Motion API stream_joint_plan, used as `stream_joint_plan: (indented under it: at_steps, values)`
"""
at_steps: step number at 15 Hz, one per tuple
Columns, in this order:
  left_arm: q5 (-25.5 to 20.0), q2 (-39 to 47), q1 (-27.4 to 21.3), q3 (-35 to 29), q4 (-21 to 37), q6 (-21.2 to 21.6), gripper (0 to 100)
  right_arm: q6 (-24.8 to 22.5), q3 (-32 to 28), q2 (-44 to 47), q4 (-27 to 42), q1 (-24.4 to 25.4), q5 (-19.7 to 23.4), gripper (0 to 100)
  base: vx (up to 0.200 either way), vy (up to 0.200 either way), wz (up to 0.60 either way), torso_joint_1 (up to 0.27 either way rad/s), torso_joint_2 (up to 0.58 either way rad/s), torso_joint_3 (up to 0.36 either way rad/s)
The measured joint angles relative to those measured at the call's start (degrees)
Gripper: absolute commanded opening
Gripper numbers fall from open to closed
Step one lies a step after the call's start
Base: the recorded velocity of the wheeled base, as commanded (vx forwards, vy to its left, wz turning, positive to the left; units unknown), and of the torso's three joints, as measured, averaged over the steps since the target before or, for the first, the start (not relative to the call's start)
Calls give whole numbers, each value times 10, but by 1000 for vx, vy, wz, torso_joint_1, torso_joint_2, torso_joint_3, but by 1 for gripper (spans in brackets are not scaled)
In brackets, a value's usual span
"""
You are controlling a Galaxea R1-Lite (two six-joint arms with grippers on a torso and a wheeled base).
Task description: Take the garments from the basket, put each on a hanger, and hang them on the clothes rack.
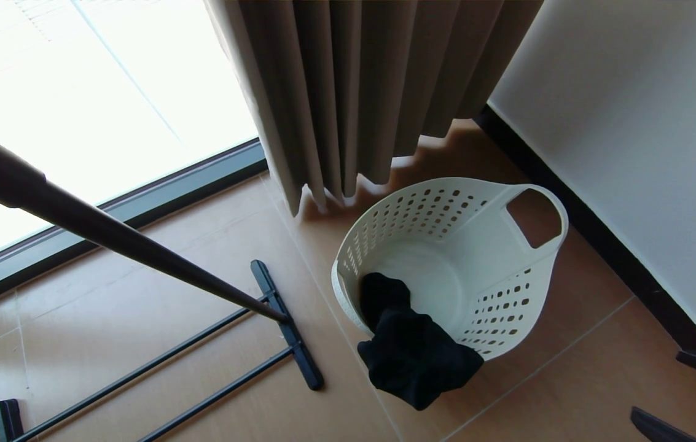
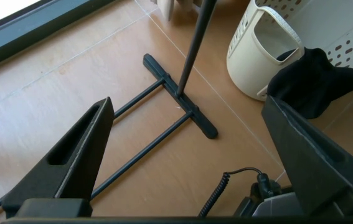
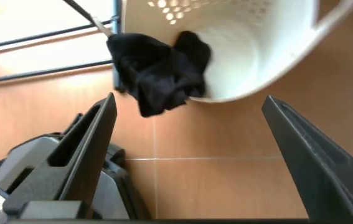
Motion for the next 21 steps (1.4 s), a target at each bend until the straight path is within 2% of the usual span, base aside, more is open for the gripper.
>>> stream_joint_plan:
  at_steps: [3, 9, 12, 14, 16, 18, 21]
  values:
    - [0, 0, 0, 0, 0, 0, 100, -40, -66, 142, -27, 26, 9, 100, 0, 0, 0, 0, 0, 0]
    - [-1, 0, 0, 0, 0, 1, 100, -191, -150, 339, -34, 47, 9, 100, 0, 0, 0, 0, 0, 0]
    - [-1, 0, 0, 0, 0, 1, 100, -255, -210, 421, -30, 69, -16, 100, 0, 0, 0, 0, 0, 0]
    - [-1, 0, 0, 0, 0, 2, 100, -280, -245, 475, -30, 90, -40, 100, 0, 0, 0, 0, 0, 0]
    - [-1, 0, 0, 0, 0, 1, 100, -307, -275, 524, -29, 112, -82, 100, 0, 0, 0, 0, 0, 0]
    - [0, 0, 0, 0, 0, 1, 100, -313, -298, 567, -30, 126, -113, 100, 0, 0, 0, 0, 0, 0]
    - [0, 0, 0, 0, 0, 1, 100, -312, -334, 613, -35, 131, -118, 100, 0, 0, 0, 0, 0, 0]
